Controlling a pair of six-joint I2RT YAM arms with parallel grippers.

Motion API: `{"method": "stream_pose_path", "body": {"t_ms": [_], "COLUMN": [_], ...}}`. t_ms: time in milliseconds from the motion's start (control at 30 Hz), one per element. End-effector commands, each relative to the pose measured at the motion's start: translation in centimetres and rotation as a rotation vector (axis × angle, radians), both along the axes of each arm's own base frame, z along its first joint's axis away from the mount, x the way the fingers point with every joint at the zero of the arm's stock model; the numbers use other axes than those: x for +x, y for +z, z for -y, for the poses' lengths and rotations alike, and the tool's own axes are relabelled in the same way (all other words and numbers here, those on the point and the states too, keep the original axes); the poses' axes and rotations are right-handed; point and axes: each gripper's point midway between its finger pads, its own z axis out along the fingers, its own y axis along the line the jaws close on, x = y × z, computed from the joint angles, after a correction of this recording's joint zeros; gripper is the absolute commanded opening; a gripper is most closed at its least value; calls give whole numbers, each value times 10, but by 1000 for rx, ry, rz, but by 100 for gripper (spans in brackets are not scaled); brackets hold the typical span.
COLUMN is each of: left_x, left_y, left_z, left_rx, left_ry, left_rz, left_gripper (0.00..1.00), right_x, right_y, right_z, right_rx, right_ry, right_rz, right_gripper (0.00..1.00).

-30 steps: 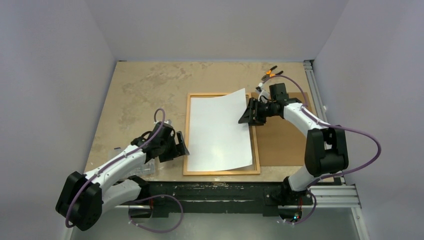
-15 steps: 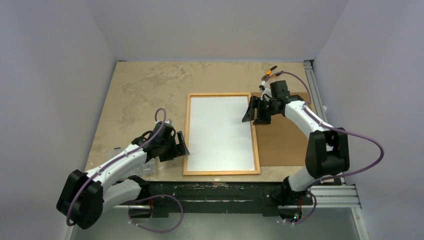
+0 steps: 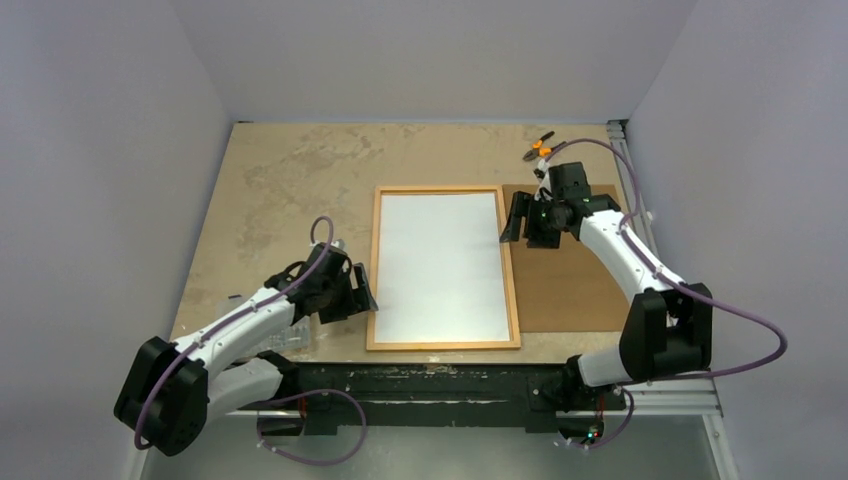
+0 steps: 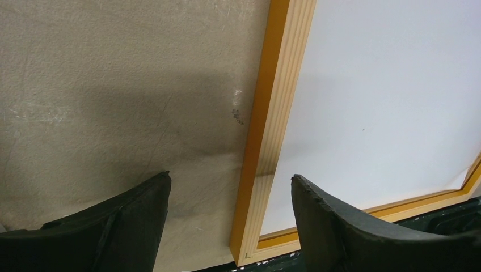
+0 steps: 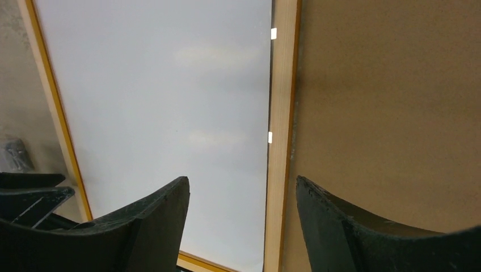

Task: Put the photo into the frame

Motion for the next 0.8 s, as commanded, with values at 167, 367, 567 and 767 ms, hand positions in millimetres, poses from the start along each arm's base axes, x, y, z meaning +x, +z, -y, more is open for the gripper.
{"method": "stream_pose_path", "body": {"t_ms": [167,367,567,767], "left_x": [3,5,11,19], "left_y": [-6,-9,-9,-8], "left_z": [4,9,16,20], "left_rx": [-17,-34,-57,-57], "left_ry": [-15,-20,-29,-36], "left_rz": [12,3,4,5], "left_gripper": [66,59,56,52], "right_x": [-36,-47,-50,-46], "right_y": [-49,-69,-78,-84], "right_z": [6,-11,-31,-37], "right_rx": [-22,-8,-6,-3], "right_ry": [-45,-9,18,24], "right_rz": [-147,-205,-231,-245], "right_gripper": [56,43,34,31]}}
